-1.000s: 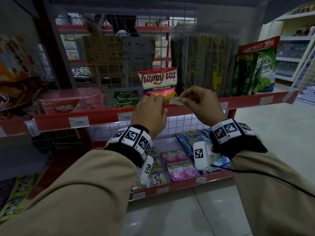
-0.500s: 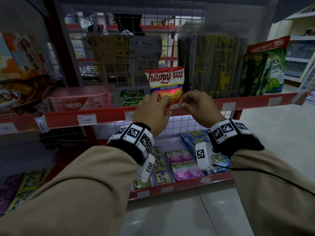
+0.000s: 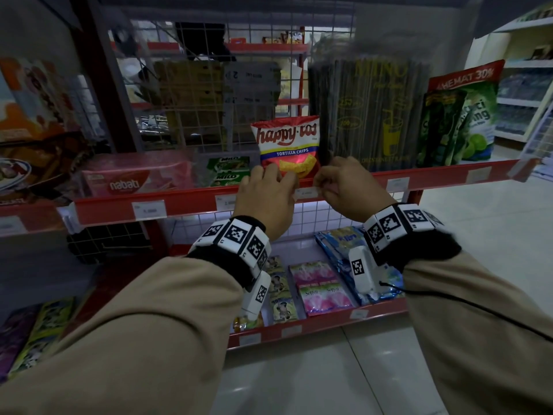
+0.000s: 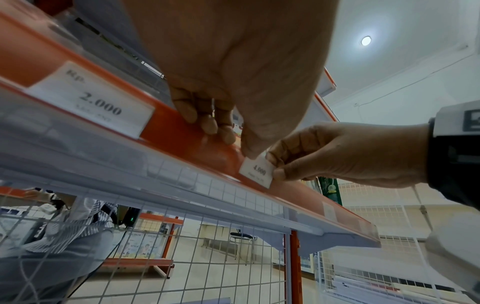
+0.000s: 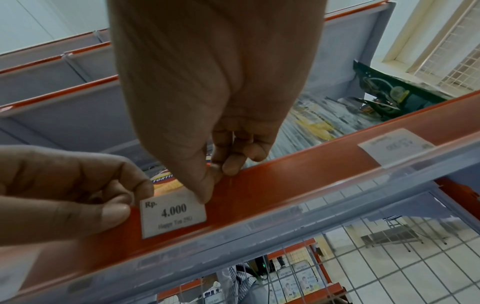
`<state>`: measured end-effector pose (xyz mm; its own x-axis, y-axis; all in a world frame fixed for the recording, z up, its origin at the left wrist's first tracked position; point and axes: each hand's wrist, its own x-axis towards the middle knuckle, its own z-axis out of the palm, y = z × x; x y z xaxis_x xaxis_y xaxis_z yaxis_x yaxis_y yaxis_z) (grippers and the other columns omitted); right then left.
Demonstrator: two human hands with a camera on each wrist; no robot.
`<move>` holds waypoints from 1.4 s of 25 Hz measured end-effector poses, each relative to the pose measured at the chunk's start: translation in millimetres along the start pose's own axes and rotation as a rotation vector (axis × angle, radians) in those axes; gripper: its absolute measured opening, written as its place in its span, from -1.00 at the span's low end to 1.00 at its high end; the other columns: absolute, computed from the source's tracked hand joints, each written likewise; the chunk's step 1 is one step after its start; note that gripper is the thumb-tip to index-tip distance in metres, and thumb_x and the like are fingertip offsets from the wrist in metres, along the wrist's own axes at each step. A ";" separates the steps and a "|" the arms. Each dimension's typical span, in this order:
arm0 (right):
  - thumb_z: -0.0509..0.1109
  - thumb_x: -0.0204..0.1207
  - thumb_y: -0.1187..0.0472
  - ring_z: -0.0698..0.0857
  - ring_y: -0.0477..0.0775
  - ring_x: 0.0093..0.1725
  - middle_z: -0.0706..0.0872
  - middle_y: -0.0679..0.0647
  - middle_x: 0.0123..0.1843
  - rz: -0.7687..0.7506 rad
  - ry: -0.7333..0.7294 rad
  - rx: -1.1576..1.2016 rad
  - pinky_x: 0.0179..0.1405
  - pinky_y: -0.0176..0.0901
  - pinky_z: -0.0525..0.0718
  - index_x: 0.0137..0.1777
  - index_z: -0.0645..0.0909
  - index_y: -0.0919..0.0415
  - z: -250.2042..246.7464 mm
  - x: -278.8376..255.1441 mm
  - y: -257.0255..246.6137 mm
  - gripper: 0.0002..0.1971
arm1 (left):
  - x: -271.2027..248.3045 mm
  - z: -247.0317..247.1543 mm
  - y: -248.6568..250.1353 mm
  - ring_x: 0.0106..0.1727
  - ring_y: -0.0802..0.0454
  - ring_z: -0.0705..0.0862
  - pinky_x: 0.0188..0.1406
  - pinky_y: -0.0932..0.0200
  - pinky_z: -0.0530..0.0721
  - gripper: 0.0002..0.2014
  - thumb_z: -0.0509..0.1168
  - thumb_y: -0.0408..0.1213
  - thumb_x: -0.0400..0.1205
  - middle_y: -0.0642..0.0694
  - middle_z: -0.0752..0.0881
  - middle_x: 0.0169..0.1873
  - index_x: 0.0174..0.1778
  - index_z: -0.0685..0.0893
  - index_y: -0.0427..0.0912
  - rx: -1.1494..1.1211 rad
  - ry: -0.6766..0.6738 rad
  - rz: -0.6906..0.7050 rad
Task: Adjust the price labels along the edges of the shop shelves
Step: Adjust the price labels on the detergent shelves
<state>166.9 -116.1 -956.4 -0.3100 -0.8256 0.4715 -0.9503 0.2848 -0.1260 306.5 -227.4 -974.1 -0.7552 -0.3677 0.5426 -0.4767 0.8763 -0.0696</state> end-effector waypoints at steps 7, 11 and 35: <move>0.29 0.57 0.23 0.45 0.19 0.17 0.58 0.17 0.17 0.008 -0.050 -0.030 0.09 -0.08 0.42 0.19 0.65 0.13 -1.8 -1.1 0.0 -0.77 | 0.2 -4.0 0.6 0.19 -0.19 0.42 0.16 -0.09 0.41 -0.72 0.17 -0.09 0.65 -0.14 0.47 0.16 0.26 0.55 -0.02 -0.001 -0.050 -0.007; 0.29 0.57 0.22 0.45 0.20 0.15 0.58 0.16 0.13 0.011 -0.071 -0.045 0.07 -0.08 0.40 0.17 0.68 0.12 -1.1 1.5 0.4 -0.77 | 2.4 -6.7 0.2 0.19 -0.18 0.43 0.18 -0.09 0.44 -0.72 0.18 -0.07 0.65 -0.11 0.49 0.15 0.25 0.62 0.04 -0.026 -0.076 -0.018; 0.33 0.47 0.30 0.48 0.25 0.22 0.57 0.23 0.16 0.161 0.036 -0.004 0.09 -0.03 0.49 0.18 0.63 0.25 -6.9 -14.1 -20.6 -0.72 | 0.5 -37.6 -7.2 0.18 -0.17 0.50 0.09 -0.06 0.52 -0.74 0.19 -0.12 0.66 -0.13 0.58 0.15 0.19 0.64 -0.10 -0.001 -0.125 0.059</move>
<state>191.0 -107.0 -954.4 -0.4572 -0.7509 0.4766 -0.8881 0.4141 -0.1994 326.4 -222.2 -941.9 -0.8322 -0.3512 0.4291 -0.4293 0.8978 -0.0979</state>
